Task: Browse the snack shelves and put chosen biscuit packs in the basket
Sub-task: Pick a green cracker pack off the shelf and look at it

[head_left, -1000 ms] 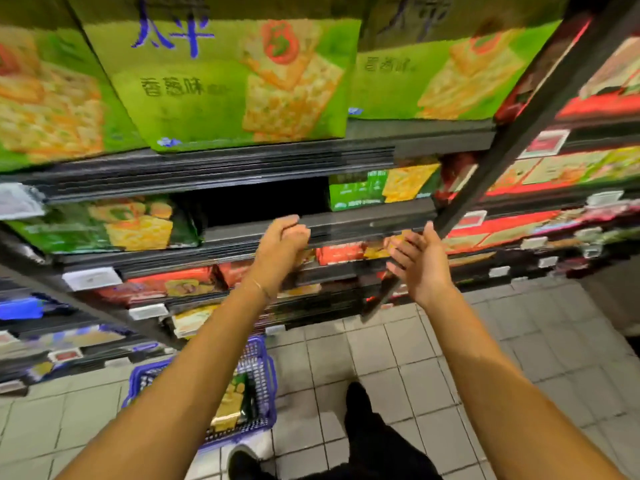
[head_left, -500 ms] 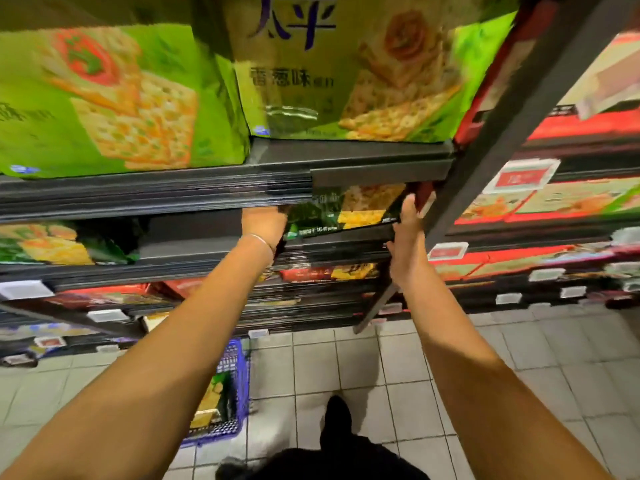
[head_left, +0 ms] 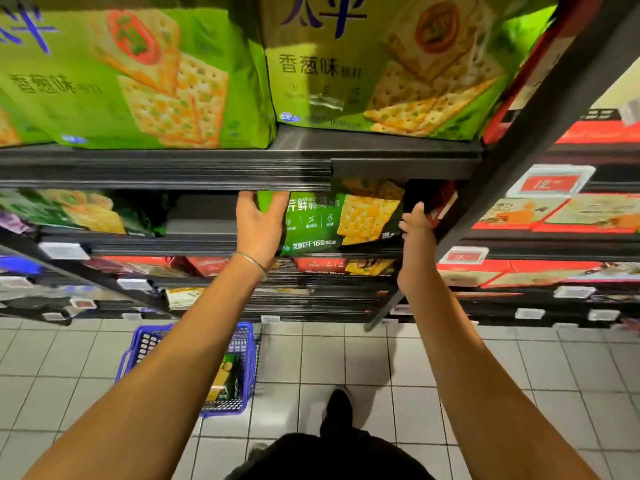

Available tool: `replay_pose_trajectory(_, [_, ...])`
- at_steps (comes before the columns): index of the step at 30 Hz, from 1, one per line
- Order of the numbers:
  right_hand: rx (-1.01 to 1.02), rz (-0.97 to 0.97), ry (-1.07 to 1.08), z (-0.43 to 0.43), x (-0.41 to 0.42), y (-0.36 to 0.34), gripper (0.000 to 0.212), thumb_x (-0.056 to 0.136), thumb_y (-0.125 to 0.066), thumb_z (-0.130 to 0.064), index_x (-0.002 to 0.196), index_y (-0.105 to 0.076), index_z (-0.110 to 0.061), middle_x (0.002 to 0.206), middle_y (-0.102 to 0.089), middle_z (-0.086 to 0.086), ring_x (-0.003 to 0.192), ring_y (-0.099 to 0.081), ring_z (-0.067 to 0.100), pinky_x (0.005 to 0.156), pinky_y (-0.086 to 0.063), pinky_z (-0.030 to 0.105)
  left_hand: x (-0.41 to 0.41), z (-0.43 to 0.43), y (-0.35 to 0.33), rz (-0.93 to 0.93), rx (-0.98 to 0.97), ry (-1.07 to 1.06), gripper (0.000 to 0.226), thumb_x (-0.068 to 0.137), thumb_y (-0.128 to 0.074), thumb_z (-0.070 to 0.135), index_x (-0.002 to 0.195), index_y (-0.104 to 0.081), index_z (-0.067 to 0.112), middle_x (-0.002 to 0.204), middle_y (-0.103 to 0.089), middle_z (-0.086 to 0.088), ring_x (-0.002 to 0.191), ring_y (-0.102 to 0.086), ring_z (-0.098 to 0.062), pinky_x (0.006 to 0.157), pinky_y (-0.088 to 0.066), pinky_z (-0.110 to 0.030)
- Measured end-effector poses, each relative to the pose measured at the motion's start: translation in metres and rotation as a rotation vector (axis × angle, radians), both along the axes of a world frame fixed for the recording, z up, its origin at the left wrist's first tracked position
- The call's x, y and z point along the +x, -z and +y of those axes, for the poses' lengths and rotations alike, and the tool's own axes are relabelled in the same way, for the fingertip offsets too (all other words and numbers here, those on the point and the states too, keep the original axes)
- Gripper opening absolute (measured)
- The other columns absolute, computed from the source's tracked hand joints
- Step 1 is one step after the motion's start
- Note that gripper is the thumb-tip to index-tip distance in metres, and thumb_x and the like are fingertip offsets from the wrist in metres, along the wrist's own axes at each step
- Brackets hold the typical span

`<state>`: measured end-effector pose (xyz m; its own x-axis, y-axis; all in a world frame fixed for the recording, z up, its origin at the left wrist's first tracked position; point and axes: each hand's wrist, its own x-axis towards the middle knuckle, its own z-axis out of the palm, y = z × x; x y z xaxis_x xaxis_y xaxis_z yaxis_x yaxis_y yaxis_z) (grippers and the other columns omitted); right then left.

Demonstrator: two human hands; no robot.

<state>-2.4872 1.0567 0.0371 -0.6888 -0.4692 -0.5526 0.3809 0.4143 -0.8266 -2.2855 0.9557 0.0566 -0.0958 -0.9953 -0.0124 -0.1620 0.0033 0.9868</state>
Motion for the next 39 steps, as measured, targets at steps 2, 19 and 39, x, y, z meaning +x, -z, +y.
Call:
replay_pose_trajectory(2, [-0.047,0.140,0.008,0.017,0.012,-0.002,0.039,0.112,-0.036,-0.041,0.118,-0.063,-0.013,0.125,-0.068,0.013,0.115,-0.060,0.025,0.107,-0.039,0.040,0.015,0.005,0.001,0.004,0.031,-0.003,0.018,0.100,-0.066,0.026,0.101,-0.057,0.011,0.100,-0.064,-0.011,0.093,-0.062,-0.019,0.090,-0.052,-0.044])
replay_pose_trajectory(19, [-0.082,0.116,-0.401,0.075,0.144,-0.042,0.053,0.104,-0.043,-0.064,0.118,-0.077,-0.025,0.117,-0.078,0.002,0.115,-0.071,0.026,0.105,-0.053,0.044,0.224,0.074,0.008,0.356,0.623,0.092,0.050,0.097,-0.052,0.064,0.102,-0.081,0.024,0.108,-0.079,-0.008,0.096,-0.077,-0.027,0.064,-0.063,-0.042])
replay_pose_trajectory(39, [-0.117,0.708,-0.541,0.135,0.251,-0.081,0.030,0.110,-0.045,-0.032,0.088,-0.051,-0.013,0.084,-0.047,0.005,0.077,-0.044,0.013,0.071,-0.033,0.036,0.342,0.126,0.023,0.561,0.851,0.271,0.050,0.096,-0.050,0.065,0.111,-0.081,0.028,0.125,-0.074,-0.009,0.107,-0.074,-0.030,0.074,-0.063,-0.050])
